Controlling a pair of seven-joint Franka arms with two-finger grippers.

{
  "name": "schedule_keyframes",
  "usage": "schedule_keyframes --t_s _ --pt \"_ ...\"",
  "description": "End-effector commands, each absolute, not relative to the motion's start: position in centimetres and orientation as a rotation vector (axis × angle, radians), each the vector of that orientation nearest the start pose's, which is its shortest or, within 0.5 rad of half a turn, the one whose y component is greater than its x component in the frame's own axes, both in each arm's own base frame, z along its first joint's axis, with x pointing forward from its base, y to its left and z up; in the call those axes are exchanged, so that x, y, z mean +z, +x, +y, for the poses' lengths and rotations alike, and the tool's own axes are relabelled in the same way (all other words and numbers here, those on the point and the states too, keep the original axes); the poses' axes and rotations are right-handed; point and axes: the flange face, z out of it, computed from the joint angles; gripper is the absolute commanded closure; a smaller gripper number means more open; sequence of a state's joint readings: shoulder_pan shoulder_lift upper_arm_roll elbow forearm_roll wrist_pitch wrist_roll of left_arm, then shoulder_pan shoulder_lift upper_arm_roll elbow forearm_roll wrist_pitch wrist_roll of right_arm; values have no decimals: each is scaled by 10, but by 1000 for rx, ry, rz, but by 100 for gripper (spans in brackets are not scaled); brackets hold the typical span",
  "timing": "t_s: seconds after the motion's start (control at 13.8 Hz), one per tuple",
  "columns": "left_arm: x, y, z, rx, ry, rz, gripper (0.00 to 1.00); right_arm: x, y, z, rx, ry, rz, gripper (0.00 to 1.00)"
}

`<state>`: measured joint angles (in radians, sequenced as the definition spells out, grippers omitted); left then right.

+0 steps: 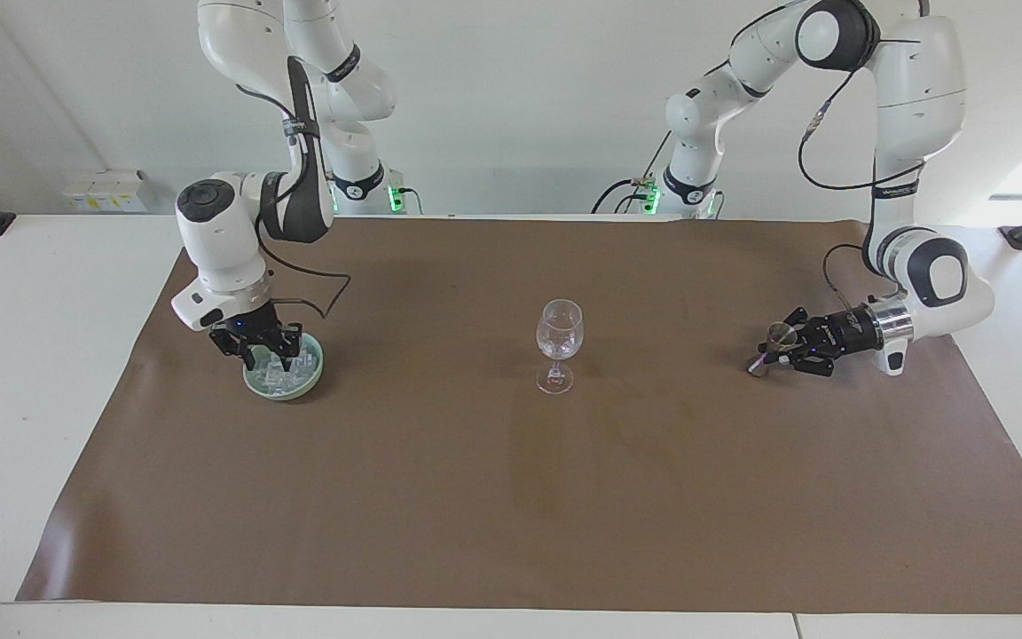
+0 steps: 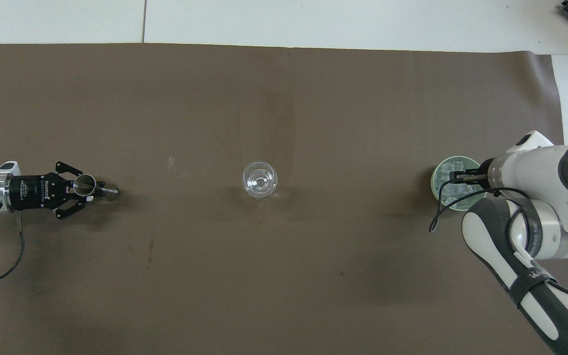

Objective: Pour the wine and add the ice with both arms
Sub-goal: 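Reach the right gripper to the green ice cup and close on it, then open the left gripper to set down the silver bottle and withdraw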

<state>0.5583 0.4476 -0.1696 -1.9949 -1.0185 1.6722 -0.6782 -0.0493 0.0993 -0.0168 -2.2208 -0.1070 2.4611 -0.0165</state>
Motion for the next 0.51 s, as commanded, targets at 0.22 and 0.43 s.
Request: schedule_keyframes --t_s 0.22,0.43 --pt "243 540 138 -1007 1438 1493 40 349 543 -27 -183 -3229 -103 39" --pt "244 540 139 -1008 1434 1498 0 353 538 -29 -135 -3233 -121 45"
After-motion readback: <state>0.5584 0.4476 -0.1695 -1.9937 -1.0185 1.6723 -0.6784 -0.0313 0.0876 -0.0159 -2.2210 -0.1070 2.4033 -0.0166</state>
